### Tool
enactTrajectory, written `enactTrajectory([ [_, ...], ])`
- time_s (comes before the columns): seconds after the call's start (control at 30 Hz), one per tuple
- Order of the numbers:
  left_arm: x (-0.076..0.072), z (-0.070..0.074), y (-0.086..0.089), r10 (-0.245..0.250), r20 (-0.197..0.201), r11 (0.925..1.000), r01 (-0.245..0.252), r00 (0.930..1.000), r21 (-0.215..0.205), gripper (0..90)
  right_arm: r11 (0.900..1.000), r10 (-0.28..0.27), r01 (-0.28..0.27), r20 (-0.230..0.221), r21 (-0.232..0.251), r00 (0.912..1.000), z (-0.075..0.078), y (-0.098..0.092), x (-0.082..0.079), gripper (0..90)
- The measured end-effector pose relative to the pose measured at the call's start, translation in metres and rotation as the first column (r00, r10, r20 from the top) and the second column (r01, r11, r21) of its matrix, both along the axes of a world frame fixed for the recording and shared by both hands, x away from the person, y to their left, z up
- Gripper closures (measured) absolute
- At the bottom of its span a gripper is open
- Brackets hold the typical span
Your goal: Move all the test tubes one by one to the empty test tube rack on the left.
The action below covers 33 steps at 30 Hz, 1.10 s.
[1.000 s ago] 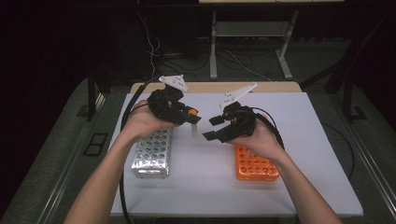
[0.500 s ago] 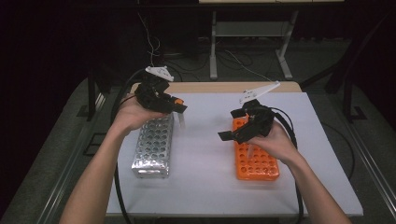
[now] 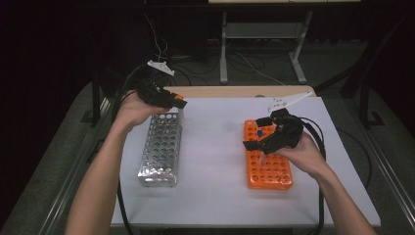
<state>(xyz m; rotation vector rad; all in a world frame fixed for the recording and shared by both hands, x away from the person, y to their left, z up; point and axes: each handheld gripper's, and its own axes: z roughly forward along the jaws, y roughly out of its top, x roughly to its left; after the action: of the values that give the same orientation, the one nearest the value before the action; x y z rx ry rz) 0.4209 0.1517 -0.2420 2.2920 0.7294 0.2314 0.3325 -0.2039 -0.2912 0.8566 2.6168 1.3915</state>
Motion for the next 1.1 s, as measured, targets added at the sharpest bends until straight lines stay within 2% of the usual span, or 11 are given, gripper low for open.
enactTrajectory([
  [0.27,0.023,-0.008,0.012,0.068,0.008,0.9977,-0.068,0.9977,-0.004,68.7,1.000,-0.019,0.019,0.003,0.003,0.9998,-0.002,-0.014,-0.006,0.3],
  [0.5,0.039,-0.018,0.027,0.144,0.017,0.9896,-0.144,0.9894,-0.008,68.7,0.999,-0.032,0.032,0.001,0.002,0.9995,-0.003,-0.027,-0.015,0.3],
  [0.77,0.052,-0.032,0.032,0.179,0.010,0.9835,-0.179,0.9837,-0.025,68.7,0.998,-0.058,0.058,-0.003,0.005,0.9983,-0.008,-0.042,-0.023,0.3],
  [1.1,0.060,-0.056,0.033,0.210,-0.003,0.9768,-0.210,0.9776,-0.040,68.7,0.997,-0.078,0.078,-0.022,0.000,0.9967,-0.020,-0.058,-0.032,0.3],
])
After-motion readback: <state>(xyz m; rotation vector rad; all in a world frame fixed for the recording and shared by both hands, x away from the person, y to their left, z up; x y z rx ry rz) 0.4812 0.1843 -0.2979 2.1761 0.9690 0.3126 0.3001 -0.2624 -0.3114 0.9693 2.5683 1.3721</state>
